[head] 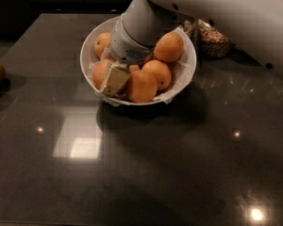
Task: Pick orange from white bowl
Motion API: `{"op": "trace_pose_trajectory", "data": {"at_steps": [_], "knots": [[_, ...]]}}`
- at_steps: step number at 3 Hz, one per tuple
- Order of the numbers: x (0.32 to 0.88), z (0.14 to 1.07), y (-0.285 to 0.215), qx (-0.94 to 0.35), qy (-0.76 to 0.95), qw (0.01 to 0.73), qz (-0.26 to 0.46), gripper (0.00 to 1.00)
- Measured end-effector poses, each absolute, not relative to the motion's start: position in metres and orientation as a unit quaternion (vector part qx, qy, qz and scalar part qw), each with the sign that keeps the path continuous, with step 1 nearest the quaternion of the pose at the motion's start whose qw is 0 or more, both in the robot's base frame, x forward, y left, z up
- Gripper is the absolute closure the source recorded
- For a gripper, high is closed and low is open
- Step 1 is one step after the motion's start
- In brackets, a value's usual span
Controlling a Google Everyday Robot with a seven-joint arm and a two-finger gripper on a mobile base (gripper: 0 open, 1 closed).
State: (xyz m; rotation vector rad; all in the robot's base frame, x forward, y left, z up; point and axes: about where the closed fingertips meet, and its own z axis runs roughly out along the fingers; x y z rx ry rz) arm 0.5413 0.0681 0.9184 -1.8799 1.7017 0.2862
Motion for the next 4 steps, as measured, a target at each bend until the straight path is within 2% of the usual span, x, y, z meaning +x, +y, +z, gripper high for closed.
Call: {"op": "trace_pose_trajectory", "data": {"at_steps": [4], "knots": [[0.545, 0.951, 0.037, -0.69, 0.642, 0.322, 0.093, 1.0]]}}
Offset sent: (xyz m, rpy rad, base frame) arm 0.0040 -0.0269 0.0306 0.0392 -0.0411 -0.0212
